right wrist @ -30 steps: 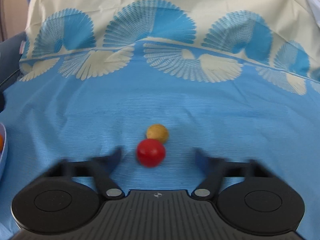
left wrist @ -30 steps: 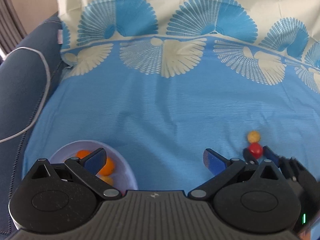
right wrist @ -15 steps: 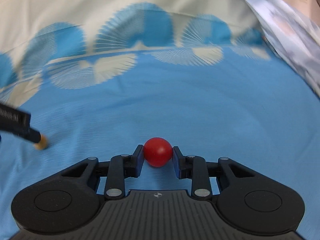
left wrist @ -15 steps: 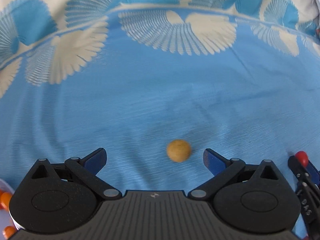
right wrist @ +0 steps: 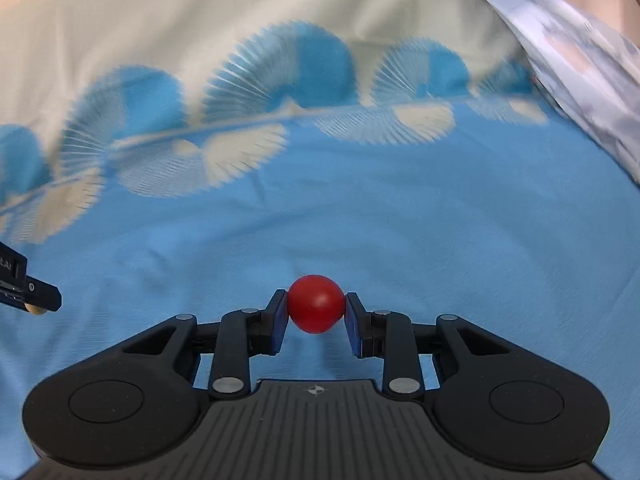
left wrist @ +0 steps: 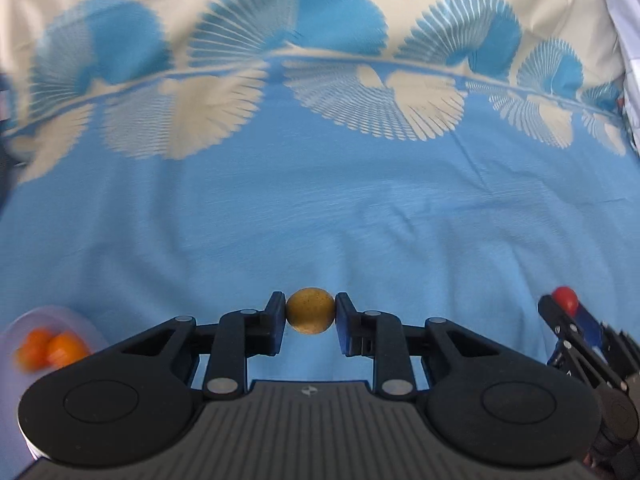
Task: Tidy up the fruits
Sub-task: 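Carry the yellow fruit and red tomato over the blue plate with both tools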
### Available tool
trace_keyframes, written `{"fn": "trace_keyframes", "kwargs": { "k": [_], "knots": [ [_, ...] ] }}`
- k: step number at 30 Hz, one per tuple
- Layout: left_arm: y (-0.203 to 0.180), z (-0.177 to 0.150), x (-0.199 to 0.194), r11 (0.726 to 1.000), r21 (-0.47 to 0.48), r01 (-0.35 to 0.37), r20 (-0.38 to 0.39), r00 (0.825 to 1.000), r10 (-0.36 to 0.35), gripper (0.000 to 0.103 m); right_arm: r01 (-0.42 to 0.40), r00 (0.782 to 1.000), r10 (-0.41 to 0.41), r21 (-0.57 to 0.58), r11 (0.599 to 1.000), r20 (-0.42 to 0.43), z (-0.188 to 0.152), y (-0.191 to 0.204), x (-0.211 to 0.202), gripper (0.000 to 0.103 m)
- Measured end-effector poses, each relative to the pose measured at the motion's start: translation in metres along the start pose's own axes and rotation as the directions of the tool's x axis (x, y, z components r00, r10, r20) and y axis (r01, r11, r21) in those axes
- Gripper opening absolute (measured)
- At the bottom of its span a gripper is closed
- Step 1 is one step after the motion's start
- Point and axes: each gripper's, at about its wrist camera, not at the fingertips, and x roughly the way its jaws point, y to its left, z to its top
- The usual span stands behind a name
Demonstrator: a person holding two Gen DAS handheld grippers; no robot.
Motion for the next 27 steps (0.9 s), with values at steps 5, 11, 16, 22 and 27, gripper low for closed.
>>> {"fn": "trace_keyframes", "kwargs": {
  "k": [5, 11, 16, 22, 27],
  "knots": [
    [0.05, -0.048, -0.079, 0.998, -0.051, -0.028, 0.002, 1.0, 0.028, 0.029, -0.147, 0.989, 0.148, -0.09, 0.985, 0.002, 0.001, 0.03, -0.077, 0.032],
    [0.105, -0.113, -0.158, 0.99, -0.116, -0.074, 0.013, 0.997, 0.077, 0.029, -0.334, 0.942, 0.326, -0.147, 0.931, -0.075, -0.013, 0.077, -0.169, 0.032],
    [0.14, -0.162, -0.209, 0.982, -0.173, -0.082, 0.038, 0.995, 0.09, 0.029, -0.457, 0.89, 0.44, -0.233, 0.859, -0.121, -0.029, 0.121, -0.234, 0.032],
    [0.168, -0.206, -0.249, 0.971, -0.223, -0.089, 0.084, 0.99, 0.11, 0.029, -0.53, 0.847, 0.511, -0.303, 0.792, -0.146, -0.047, 0.157, -0.291, 0.032],
    [0.179, -0.23, -0.266, 0.966, -0.246, -0.077, 0.108, 0.988, 0.107, 0.029, -0.542, 0.838, 0.521, -0.354, 0.762, -0.161, -0.061, 0.171, -0.32, 0.032]
  ]
}}
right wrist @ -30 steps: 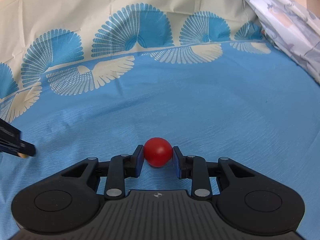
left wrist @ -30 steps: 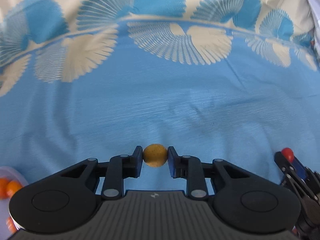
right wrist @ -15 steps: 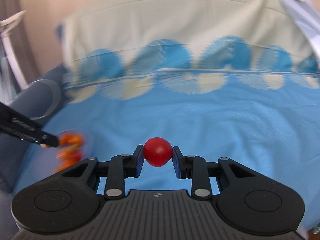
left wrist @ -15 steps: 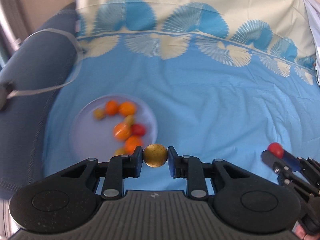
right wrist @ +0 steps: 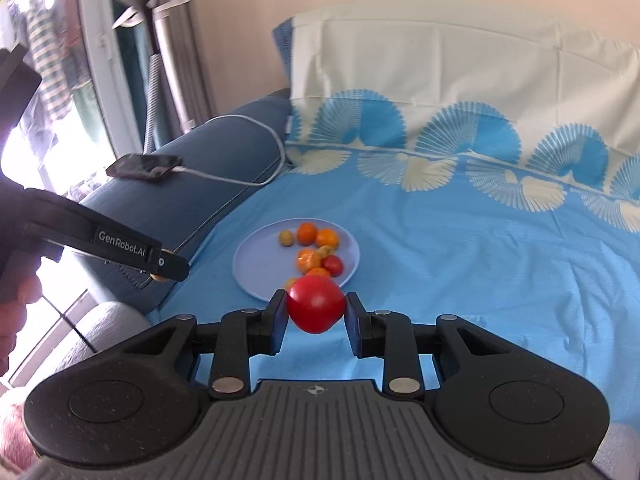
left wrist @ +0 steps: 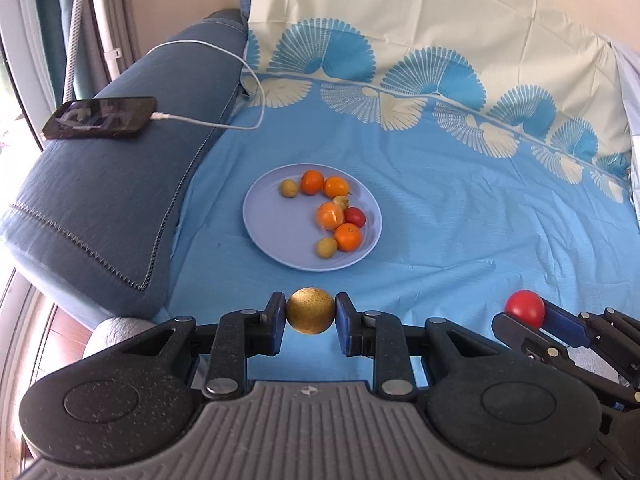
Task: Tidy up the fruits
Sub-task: 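Carry the yellow fruit and red tomato over the blue plate with both tools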
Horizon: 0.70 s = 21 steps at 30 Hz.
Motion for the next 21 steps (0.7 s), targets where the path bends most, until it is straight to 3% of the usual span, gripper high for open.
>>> {"fn": "trace_keyframes", "kwargs": {
  "k": [21],
  "knots": [
    [0.015, 0.002, -0.013, 0.998, -0.064, 0.009, 0.038, 0.999, -0.006, 0.029, 0.02, 1.0, -0.019, -0.06, 0.998, 0.021, 0.002, 0.019, -0.012, 0.032]
  ]
}}
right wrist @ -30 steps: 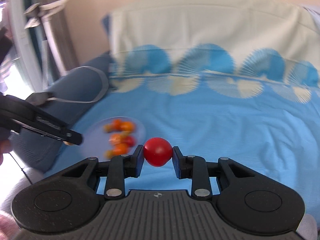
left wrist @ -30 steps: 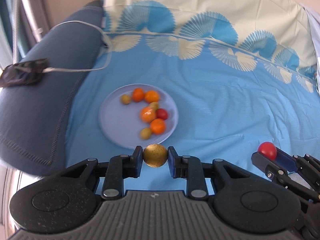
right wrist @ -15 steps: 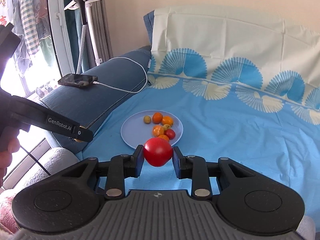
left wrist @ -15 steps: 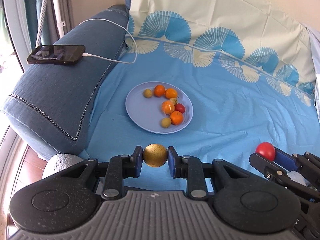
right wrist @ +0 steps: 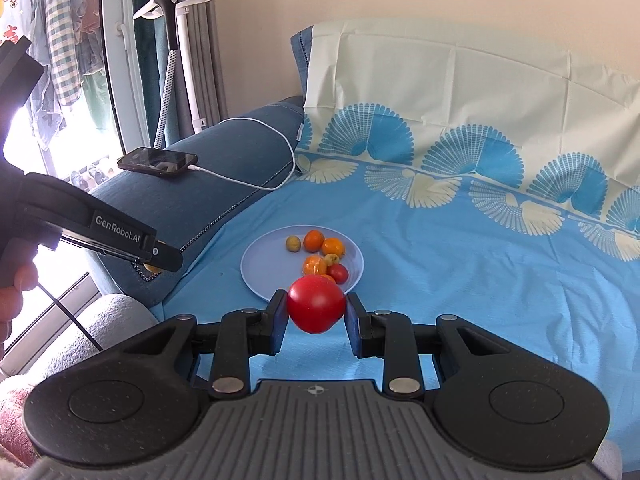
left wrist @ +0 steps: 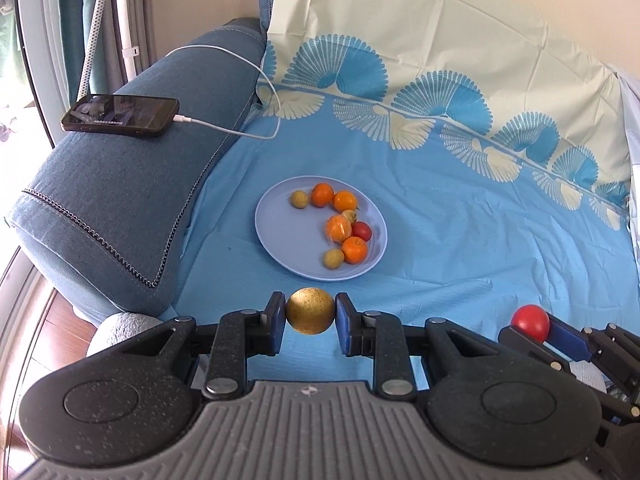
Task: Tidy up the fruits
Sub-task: 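Carry the yellow fruit and red tomato over the blue plate with both tools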
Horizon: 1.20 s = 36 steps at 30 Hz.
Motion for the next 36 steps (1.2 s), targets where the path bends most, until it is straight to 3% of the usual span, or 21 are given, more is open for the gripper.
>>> {"fn": "trace_keyframes", "kwargs": {
  "k": [14, 36],
  "knots": [
    [0.007, 0.019, 0.012, 1.0, -0.028, -0.008, -0.004, 1.0, 0.008, 0.029, -0.011, 1.0, 0.012, 0.011, 1.0, -0.023, 0.003, -0.004, 0.012, 0.032],
    [0.008, 0.083, 0.095, 0.998, -0.055, -0.036, -0.024, 0.999, 0.034, 0.029, -0.015, 0.996, 0.018, 0.042, 0.999, -0.086, 0.025, -0.022, 0.101, 0.032]
  ]
}}
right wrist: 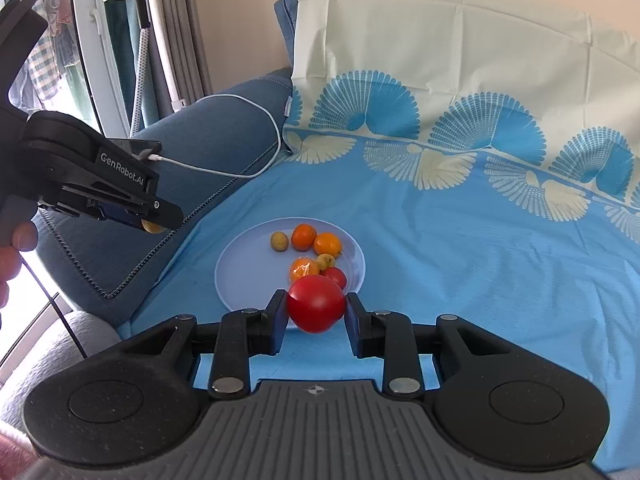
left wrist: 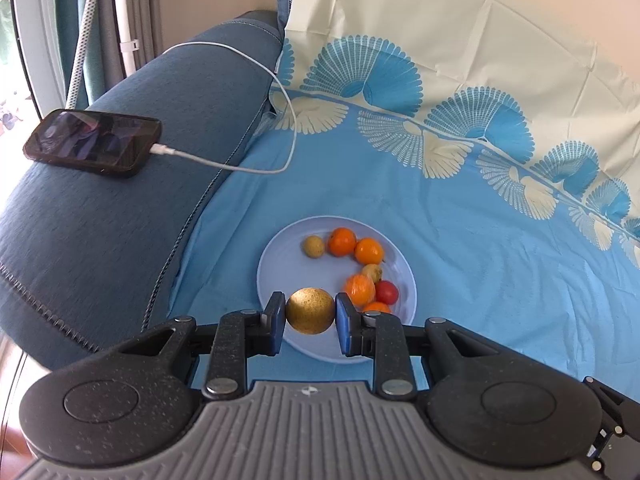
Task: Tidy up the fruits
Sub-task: 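Carry the yellow fruit and red tomato over the blue plate with both tools, then open the left tool onto the plate while the right tool releases the tomato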
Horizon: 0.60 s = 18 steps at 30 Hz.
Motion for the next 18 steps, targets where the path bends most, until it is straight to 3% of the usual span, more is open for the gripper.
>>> {"fn": "trace_keyframes", "kwargs": {
  "k": [6, 18],
  "knots": [
    [-0.002, 0.014, 0.036, 1.0, -0.005, 0.021, -0.023, 1.0, -0.021, 0.029, -0.008, 1.0, 0.008, -0.008, 1.0, -0.026, 0.009, -0.002, 0.036, 0.032],
    [-0.003, 0.026, 0.115, 1.0, 0.004, -0.015, -0.105, 0.994, 0.015, 0.029, -0.035, 0.998, 0.03, -0.08, 0.996, -0.059, 0.021, 0.002, 0.115, 0.032]
  ]
}}
